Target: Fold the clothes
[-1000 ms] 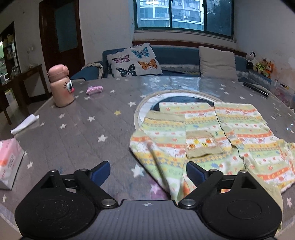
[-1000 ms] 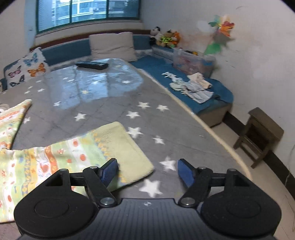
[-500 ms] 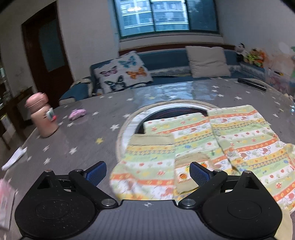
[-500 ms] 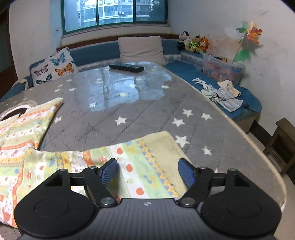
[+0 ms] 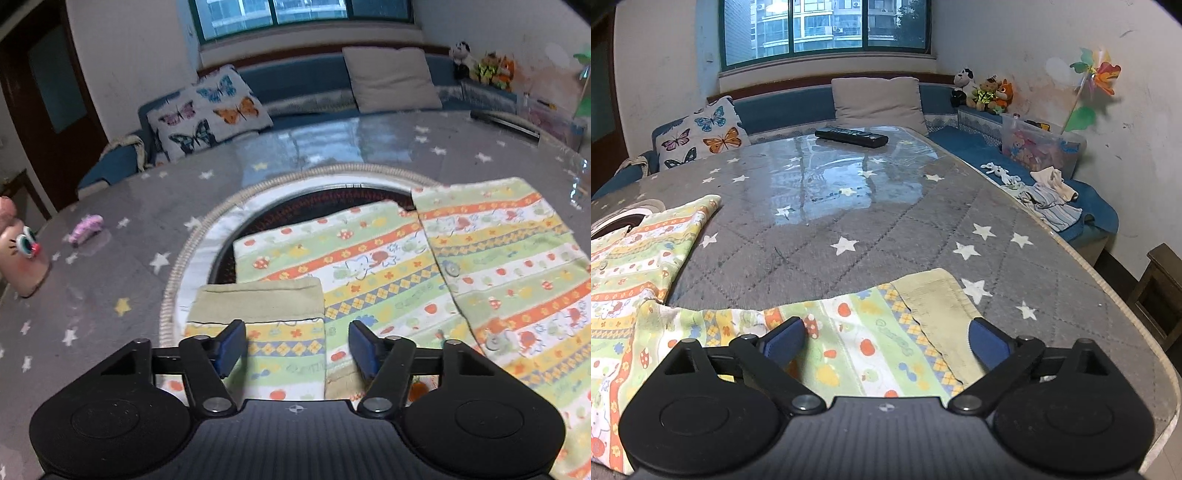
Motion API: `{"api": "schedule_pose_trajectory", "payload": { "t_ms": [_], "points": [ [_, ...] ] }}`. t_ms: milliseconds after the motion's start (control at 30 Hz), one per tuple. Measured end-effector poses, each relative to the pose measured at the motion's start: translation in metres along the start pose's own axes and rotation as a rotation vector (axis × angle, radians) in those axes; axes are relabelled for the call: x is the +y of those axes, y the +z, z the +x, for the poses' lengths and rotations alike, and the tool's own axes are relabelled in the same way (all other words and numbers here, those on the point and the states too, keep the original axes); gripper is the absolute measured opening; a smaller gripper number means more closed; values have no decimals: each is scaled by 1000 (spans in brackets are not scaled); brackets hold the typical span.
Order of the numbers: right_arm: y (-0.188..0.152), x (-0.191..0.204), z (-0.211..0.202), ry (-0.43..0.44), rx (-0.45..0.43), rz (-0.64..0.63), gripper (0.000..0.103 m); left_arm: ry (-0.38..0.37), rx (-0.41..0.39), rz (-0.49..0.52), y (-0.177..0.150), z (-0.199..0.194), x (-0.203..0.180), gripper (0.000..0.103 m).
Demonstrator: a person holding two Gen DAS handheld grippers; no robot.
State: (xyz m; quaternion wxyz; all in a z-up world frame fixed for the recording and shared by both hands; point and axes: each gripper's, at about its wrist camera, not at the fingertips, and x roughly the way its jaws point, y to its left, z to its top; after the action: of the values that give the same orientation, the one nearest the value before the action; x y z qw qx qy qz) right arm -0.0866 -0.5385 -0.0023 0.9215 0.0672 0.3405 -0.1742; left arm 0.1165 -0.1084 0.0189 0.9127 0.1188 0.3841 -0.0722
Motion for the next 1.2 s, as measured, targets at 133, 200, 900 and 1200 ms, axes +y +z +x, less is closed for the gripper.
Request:
{"api": "schedule_pose_trajectory", "payload": {
  "t_ms": [133, 200, 900, 1200],
  "points": [
    [0, 2, 2, 1, -4, -4, 102, -30, -9, -9, 0, 4, 3, 36],
    [0, 2, 3, 3, -5, -5, 103, -35, -12, -2, -1, 3, 3, 16],
    [0, 5, 3, -6, -18, -5, 103, 119, -183, -340, -41, -89, 110, 3],
    [-1, 3, 3, -2, -24, 0, 103, -6, -158, -242, -26, -83, 66, 25]
  ]
}}
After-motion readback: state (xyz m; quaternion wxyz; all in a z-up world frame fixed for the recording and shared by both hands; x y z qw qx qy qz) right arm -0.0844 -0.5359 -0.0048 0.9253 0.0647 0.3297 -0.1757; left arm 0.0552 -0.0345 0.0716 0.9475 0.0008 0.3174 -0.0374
